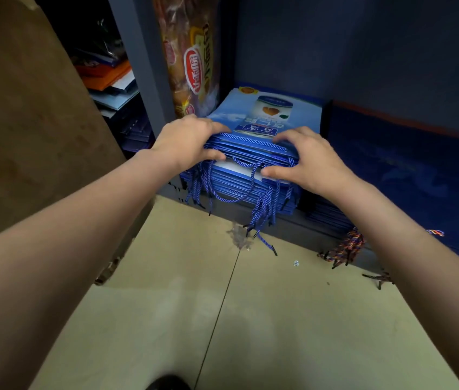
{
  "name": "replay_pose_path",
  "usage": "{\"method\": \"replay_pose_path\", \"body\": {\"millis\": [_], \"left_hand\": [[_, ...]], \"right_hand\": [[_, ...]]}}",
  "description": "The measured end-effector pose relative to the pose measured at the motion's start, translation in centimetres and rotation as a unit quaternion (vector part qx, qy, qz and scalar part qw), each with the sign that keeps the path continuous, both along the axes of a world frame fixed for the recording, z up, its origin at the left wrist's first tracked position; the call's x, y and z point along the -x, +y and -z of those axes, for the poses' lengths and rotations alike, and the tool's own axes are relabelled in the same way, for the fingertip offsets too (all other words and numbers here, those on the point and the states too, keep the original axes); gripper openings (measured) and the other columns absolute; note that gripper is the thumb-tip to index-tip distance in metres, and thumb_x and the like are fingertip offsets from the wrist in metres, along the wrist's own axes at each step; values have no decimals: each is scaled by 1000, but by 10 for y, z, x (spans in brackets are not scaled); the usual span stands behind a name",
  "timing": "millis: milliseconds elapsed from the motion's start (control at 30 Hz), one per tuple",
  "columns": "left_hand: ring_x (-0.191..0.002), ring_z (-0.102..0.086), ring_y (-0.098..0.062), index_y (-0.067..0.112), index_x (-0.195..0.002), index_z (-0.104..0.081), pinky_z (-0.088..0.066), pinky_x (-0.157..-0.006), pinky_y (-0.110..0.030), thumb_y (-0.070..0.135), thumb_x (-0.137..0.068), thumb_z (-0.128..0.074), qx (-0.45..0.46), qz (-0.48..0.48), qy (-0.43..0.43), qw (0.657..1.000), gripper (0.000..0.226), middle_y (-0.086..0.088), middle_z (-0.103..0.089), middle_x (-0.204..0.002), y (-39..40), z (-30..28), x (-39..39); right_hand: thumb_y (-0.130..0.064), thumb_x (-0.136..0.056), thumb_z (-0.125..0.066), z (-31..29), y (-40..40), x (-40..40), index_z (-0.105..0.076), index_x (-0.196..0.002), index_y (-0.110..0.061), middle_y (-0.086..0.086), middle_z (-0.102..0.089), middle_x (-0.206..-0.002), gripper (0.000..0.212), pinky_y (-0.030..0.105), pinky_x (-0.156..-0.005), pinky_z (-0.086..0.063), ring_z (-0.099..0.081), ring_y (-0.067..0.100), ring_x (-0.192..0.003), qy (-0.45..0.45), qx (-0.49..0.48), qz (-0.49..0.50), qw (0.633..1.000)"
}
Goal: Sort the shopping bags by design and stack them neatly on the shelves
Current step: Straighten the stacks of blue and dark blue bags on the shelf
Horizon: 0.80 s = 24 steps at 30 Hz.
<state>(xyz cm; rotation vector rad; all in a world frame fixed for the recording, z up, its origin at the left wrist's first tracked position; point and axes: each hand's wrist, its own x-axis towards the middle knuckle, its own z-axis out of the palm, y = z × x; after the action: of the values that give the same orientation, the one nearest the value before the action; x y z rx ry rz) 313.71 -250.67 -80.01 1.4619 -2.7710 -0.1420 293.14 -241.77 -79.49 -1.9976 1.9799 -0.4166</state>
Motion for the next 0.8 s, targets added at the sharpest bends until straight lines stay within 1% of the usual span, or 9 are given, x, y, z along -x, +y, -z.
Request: {"method": "replay_pose_path", "body": {"millis": [33, 100, 167, 267, 400, 433, 600, 733, 800], "left_hand": [[-125, -42, -27, 36, -139, -39, -42, -92, -45, 50, -85, -58, -8, -1, 2, 1000, 60, 1, -48, -140, 0, -2, 0], [-125, -43, -28, 36, -139, -40, -42, -93, -45, 49, -85, -58, -22, -4, 4, 1000, 58, 1, -48, -139, -1, -6, 0], [-125, -44, -28, 37, -138, -40, -42, -92, -45, 50, -86, -56, -11, -6, -2, 1000, 56, 1, -49, -138, 0, -8, 1], [-123, -44, -29, 35, -139, -40, -43, -90, -43, 49, -88, -53, 11, -3, -11, 1000, 55, -3, -51, -137, 2, -8, 3], [-118, -47, -31, 28, -139, -42, -39, -91, -40, 45, -91, -50, 72, 8, -7, 997, 51, -5, -54, -133, 5, -4, 5], [-118, -47, -30, 27, -138, -43, -37, -93, -40, 45, -92, -50, 81, 11, 2, 997, 51, -5, -54, -133, 5, -2, 5], [-123, -43, -27, 23, -135, -45, -27, -103, -40, 43, -93, -49, 118, -7, 41, 992, 46, 0, -52, -135, 6, 10, 6], [-116, -49, -34, 13, -128, -51, -26, -103, -48, 38, -89, -57, 190, 27, 23, 981, 47, -8, -57, -127, 17, 22, 7], [-117, -48, -34, 10, -130, -50, -26, -104, -50, 40, -85, -62, 188, 67, 2, 980, 55, -11, -55, -127, 21, 24, 11]], "right_hand": [[-54, -73, -69, -1, -2, -4, -48, -130, -23, 3, -45, -133, 68, 45, -110, -24, -38, 24, -127, 16, 1, 0, 1000], [-61, -72, -65, 0, -7, -12, -46, -131, -23, 3, -46, -133, 72, 48, -111, -18, -38, 25, -127, 95, 7, 5, 995], [-62, -73, -64, 2, -10, -20, -46, -130, -21, 5, -48, -131, 73, 50, -111, -15, -39, 27, -126, 150, 18, 23, 988], [-62, -71, -65, 5, -10, -27, -42, -134, -20, 6, -44, -135, 79, 53, -111, -11, -35, 29, -129, 164, 15, 40, 985], [-65, -68, -66, 13, -9, -32, -30, -141, -22, 6, -37, -140, 92, 55, -111, -10, -31, 31, -131, 203, 4, 32, 979], [-64, -70, -65, 15, -10, -33, -31, -141, -22, 7, -38, -140, 90, 55, -111, -11, -31, 31, -131, 206, 11, 38, 978], [-47, -84, -60, 18, -14, -34, -45, -130, -13, 10, -53, -128, 59, 50, -108, -19, -43, 33, -120, 220, 106, 93, 965], [-40, -84, -61, 26, -14, -34, -47, -127, -10, 11, -53, -126, 54, 50, -107, -20, -45, 33, -118, 233, 103, 79, 964], [-39, -85, -61, 30, -14, -33, -47, -127, -10, 10, -53, -125, 53, 49, -107, -19, -44, 32, -119, 240, 100, 66, 963]]}}
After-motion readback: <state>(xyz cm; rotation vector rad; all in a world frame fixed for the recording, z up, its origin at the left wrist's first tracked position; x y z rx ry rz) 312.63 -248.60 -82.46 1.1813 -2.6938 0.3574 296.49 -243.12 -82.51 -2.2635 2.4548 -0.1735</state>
